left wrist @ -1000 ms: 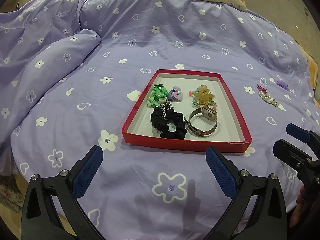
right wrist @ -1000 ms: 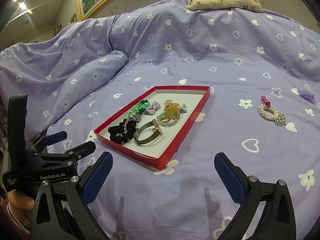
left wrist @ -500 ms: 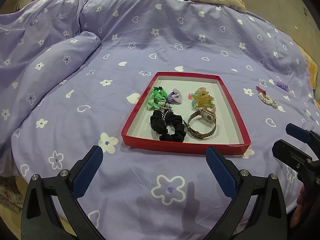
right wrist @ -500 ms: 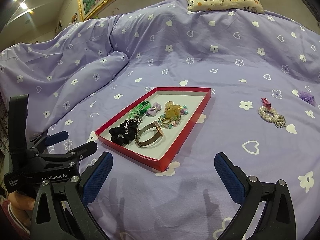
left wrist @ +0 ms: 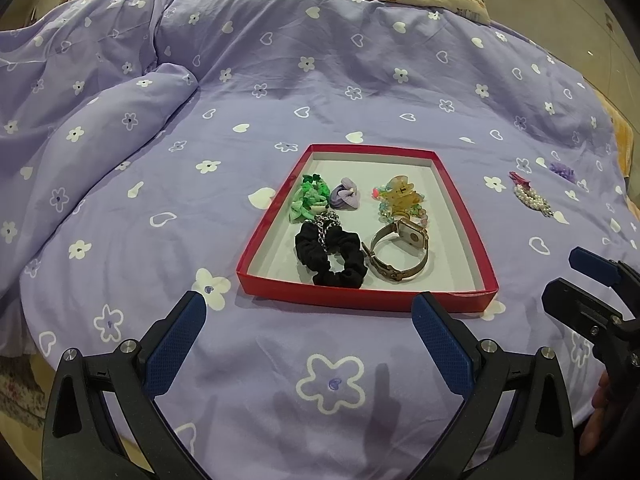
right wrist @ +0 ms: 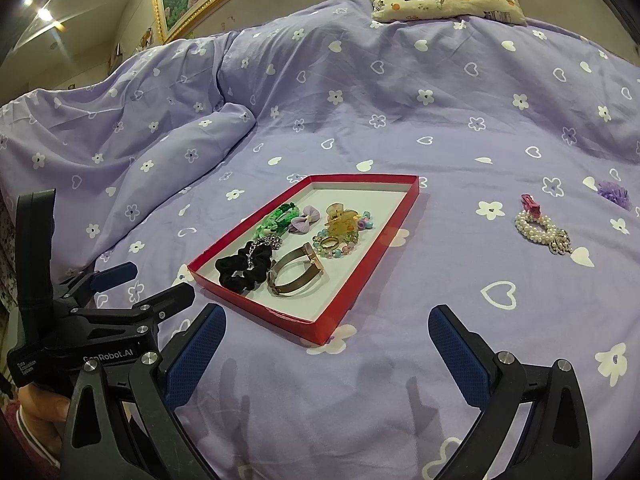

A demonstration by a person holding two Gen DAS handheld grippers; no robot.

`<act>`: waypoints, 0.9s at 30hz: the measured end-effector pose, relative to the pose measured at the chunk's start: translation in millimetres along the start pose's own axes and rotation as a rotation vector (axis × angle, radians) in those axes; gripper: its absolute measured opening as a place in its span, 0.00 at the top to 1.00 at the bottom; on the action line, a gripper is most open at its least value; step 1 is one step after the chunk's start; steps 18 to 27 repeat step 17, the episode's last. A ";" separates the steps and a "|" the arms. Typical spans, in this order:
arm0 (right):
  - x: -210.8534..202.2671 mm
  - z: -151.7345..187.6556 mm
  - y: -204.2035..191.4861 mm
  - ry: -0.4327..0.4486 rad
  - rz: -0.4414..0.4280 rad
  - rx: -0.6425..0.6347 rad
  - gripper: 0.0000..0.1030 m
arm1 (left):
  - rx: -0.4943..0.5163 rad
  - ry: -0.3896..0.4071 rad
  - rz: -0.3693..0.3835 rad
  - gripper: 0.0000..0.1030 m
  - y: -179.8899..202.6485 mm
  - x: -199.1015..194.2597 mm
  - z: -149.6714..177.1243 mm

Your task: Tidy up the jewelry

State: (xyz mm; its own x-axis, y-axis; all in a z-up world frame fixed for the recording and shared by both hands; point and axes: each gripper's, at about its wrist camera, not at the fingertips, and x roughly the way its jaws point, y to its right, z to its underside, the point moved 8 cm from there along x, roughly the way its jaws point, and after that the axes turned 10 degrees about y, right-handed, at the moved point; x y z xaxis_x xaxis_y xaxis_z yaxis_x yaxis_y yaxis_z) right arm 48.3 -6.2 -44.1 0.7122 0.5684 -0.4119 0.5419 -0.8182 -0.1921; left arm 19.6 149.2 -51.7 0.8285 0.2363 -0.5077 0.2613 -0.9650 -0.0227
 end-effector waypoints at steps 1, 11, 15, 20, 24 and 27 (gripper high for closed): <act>0.6 0.3 0.9 -0.001 0.000 0.002 0.01 | -0.001 -0.001 0.001 0.00 0.3 0.4 -0.2; 6.5 2.5 3.1 -0.015 -0.004 0.011 0.01 | -0.001 0.001 0.010 0.00 6.1 4.1 -3.6; 10.6 4.6 5.0 -0.024 -0.007 0.018 0.01 | 0.003 -0.007 0.013 0.00 9.1 6.6 -2.3; 11.9 5.4 6.8 -0.027 -0.008 0.023 0.01 | 0.002 -0.013 0.016 0.00 9.7 7.3 -1.3; 11.9 5.4 6.8 -0.027 -0.008 0.023 0.01 | 0.002 -0.013 0.016 0.00 9.7 7.3 -1.3; 11.9 5.4 6.8 -0.027 -0.008 0.023 0.01 | 0.002 -0.013 0.016 0.00 9.7 7.3 -1.3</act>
